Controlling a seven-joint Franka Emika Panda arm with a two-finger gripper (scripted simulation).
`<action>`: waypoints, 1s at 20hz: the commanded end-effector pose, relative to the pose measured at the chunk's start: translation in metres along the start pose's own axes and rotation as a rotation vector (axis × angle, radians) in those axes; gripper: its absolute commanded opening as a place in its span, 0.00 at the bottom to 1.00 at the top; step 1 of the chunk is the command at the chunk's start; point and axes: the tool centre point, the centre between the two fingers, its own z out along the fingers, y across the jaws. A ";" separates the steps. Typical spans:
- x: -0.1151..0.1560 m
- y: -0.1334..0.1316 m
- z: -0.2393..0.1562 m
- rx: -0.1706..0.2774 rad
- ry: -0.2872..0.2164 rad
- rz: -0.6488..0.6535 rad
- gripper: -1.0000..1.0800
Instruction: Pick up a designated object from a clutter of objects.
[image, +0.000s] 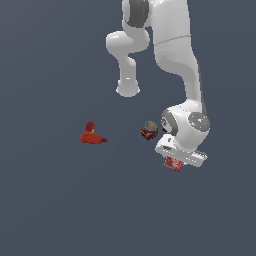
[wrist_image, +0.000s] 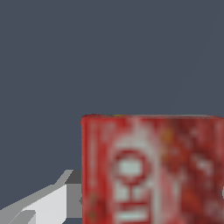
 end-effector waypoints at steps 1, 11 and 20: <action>0.001 0.000 0.001 0.000 0.000 0.001 0.00; 0.002 0.003 -0.004 0.000 0.000 0.000 0.00; 0.024 0.034 -0.044 0.000 0.000 0.000 0.00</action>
